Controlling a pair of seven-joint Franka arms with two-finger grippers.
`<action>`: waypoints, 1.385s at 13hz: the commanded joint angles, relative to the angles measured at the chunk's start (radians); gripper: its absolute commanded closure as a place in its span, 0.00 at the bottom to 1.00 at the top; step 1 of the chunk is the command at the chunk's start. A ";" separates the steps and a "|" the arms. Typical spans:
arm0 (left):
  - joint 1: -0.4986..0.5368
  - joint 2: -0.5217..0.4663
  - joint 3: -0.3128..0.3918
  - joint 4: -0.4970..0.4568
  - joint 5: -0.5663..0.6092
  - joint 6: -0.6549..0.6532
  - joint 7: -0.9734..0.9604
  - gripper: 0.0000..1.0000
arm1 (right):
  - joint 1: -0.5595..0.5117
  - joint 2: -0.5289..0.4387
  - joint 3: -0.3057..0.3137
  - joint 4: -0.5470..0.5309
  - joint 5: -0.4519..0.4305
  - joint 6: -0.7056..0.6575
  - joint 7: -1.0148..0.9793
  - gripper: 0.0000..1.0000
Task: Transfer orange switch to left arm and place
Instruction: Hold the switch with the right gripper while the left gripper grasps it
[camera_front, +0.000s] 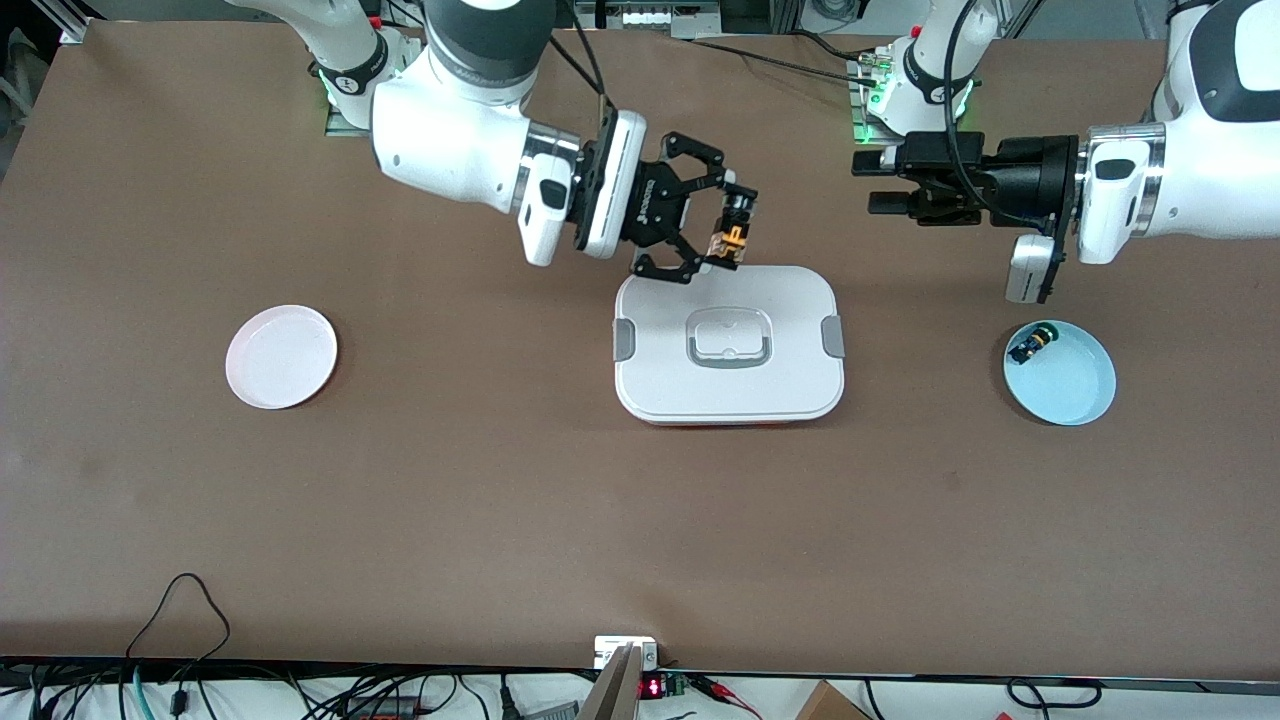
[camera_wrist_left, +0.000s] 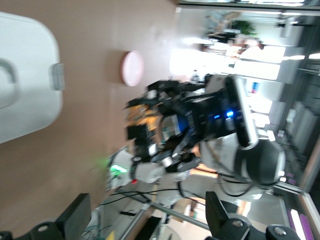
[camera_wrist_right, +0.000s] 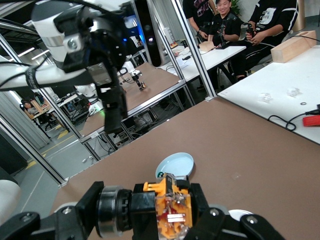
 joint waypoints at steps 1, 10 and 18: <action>0.000 -0.011 -0.026 -0.095 -0.148 0.072 0.110 0.00 | 0.044 0.011 -0.005 0.040 0.038 0.052 0.020 0.79; 0.003 -0.036 -0.087 -0.269 -0.328 0.142 0.187 0.00 | 0.076 0.033 -0.005 0.066 0.050 0.090 0.043 0.78; 0.004 -0.035 -0.133 -0.303 -0.351 0.212 0.239 0.56 | 0.073 0.033 -0.005 0.066 0.052 0.090 0.047 0.78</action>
